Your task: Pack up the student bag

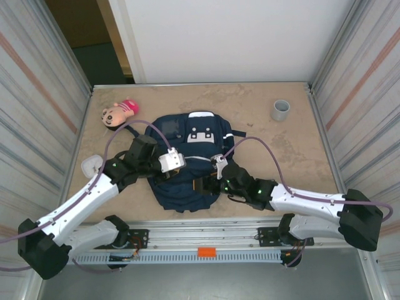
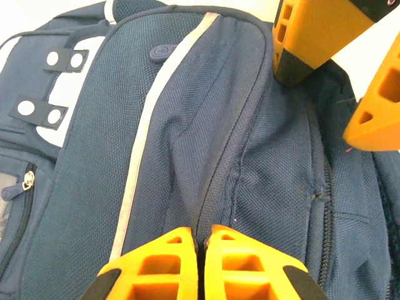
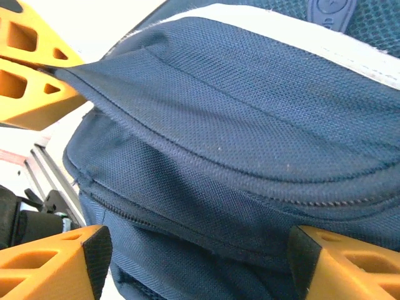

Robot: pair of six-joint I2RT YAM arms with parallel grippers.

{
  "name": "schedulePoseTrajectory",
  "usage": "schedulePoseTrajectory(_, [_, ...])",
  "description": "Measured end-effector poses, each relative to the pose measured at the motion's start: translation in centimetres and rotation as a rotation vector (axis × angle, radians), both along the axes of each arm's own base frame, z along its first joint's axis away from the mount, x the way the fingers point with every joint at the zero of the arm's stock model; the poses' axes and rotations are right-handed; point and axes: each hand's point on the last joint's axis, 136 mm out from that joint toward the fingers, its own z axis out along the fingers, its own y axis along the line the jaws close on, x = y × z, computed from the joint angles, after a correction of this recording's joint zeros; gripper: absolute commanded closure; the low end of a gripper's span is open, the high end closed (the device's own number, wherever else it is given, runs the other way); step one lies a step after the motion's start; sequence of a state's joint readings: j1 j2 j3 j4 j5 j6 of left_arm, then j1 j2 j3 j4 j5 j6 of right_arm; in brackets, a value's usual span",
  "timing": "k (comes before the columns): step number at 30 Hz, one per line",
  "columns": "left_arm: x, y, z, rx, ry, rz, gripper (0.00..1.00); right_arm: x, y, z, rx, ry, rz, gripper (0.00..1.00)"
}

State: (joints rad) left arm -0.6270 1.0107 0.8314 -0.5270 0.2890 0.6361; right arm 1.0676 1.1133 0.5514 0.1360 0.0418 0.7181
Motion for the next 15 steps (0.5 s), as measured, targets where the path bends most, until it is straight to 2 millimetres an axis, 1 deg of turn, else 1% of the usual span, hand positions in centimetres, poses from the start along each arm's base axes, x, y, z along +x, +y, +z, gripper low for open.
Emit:
schedulePoseTrajectory(3, [0.1,0.2,0.2,0.001,-0.018,-0.011,1.00,-0.4,-0.7,1.3,-0.008,-0.059,0.023,0.21])
schedulePoseTrajectory(6, [0.2,0.9,0.7,-0.027,-0.035,-0.021,1.00,-0.3,-2.2,2.9,-0.024,-0.130,0.053,0.19])
schedulePoseTrajectory(9, [-0.1,2.0,1.0,-0.069,-0.049,-0.036,1.00,0.5,-4.1,3.9,-0.075,-0.183,0.086,0.17])
schedulePoseTrajectory(12, [-0.7,3.0,0.8,-0.115,-0.055,-0.048,1.00,1.5,-5.9,4.8,-0.131,-0.246,0.132,0.17])
schedulePoseTrajectory(15, [-1.0,3.5,0.9,-0.153,-0.057,-0.064,1.00,2.4,-7.5,5.1,-0.162,-0.297,0.179,0.16])
